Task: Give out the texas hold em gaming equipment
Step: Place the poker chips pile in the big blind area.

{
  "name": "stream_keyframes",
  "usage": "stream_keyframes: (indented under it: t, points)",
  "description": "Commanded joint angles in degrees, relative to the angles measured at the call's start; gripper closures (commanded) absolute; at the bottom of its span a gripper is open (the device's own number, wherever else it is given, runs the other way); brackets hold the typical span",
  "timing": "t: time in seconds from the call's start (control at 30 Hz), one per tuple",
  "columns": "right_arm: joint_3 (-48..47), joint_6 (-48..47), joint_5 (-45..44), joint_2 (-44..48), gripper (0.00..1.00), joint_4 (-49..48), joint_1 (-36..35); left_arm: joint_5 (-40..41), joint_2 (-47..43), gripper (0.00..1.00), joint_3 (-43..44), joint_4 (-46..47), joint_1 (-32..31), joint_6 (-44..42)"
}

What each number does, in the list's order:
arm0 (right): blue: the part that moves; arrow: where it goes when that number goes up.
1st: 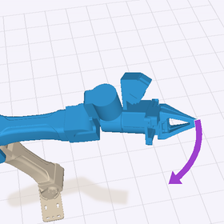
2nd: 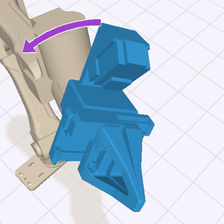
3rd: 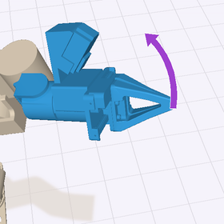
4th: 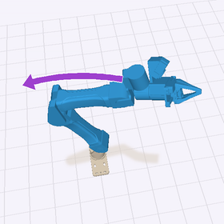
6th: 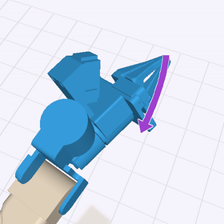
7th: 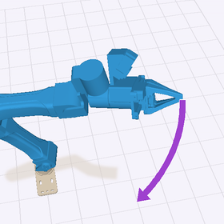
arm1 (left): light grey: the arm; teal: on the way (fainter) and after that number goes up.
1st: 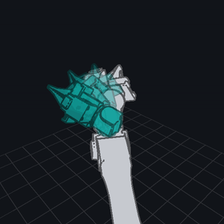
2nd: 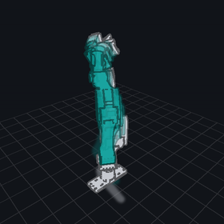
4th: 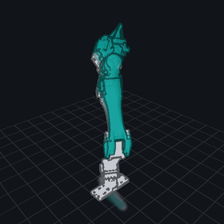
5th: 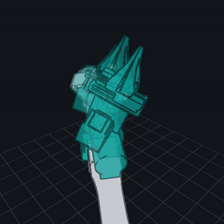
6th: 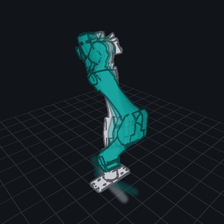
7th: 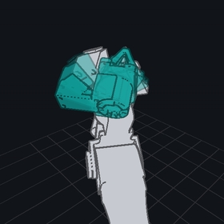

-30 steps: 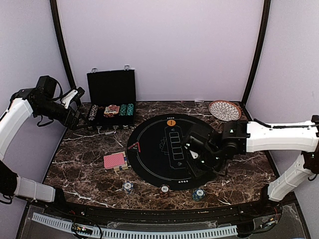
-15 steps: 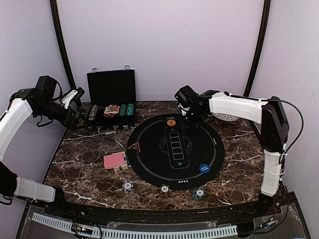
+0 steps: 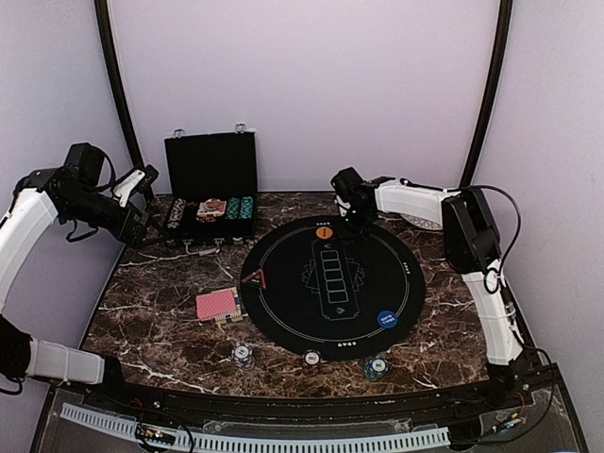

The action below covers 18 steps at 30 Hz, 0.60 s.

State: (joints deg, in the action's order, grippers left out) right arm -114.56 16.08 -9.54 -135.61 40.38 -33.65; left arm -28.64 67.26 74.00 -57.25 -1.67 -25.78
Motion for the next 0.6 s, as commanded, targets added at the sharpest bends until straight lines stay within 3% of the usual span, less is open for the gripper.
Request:
stream_keyframes:
  t: [0.0,0.23,0.37,0.57]
  points:
    - [-3.7,-0.9,2.0,-2.2,0.88,-2.1,0.9,0.1,-0.9,0.01,2.2,-2.1,-0.2,-0.9]
    - [-4.0,-1.0,2.1,-4.0,0.74,-2.1,1.6,0.3,-0.8,0.01,2.7,-2.3,-0.3,-0.9]
    - [-5.2,-1.3,1.8,-4.7,0.46,-1.2,1.7,0.3,-0.8,0.01,3.1,-2.5,-0.3,-0.8]
    - [-8.2,-2.0,1.7,-2.6,0.36,1.0,1.7,0.2,-0.7,0.01,3.5,-2.8,-0.3,-0.7]
